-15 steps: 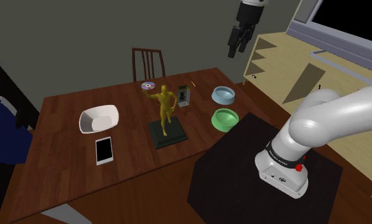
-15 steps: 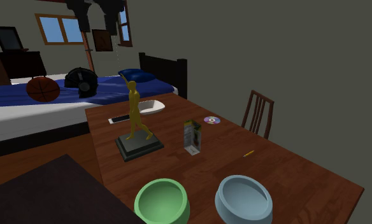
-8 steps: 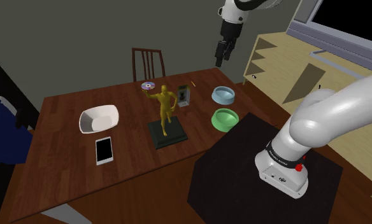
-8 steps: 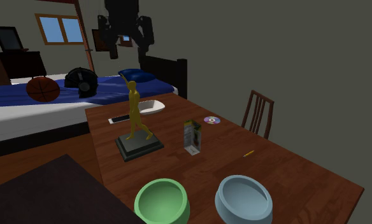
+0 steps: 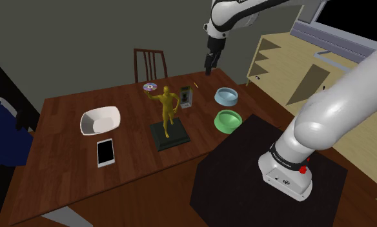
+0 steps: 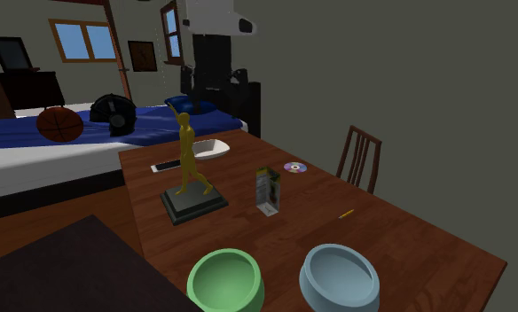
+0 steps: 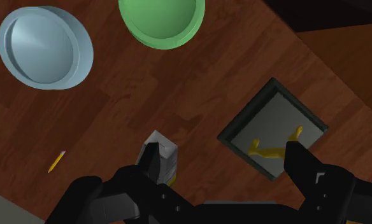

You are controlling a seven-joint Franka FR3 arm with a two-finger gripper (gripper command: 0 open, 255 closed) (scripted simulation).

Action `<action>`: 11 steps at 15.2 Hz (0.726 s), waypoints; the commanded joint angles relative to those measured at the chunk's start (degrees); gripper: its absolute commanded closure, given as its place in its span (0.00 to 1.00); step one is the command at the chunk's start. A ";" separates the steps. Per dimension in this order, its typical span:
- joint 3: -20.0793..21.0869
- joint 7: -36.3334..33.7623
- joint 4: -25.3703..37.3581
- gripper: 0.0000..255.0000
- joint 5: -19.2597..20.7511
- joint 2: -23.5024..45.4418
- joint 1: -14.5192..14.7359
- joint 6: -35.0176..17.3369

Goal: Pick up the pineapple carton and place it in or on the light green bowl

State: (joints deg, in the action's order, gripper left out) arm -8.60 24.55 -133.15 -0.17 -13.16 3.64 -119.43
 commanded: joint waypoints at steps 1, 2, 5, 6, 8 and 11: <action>-0.40 2.26 1.44 0.00 -0.23 4.30 0.27 -2.87; -0.52 3.31 2.43 0.00 -0.42 6.52 0.38 -4.09; -0.64 6.42 5.85 0.00 -1.12 13.23 0.57 -7.34; -0.63 7.43 7.13 0.00 -1.37 15.48 0.60 -8.30; -0.46 9.38 9.91 0.00 -1.86 19.97 0.56 -10.00; 0.01 12.08 14.62 0.00 -2.47 26.69 0.35 -12.05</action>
State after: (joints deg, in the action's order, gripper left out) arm -8.74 35.69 -119.57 -2.48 11.48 4.04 -130.43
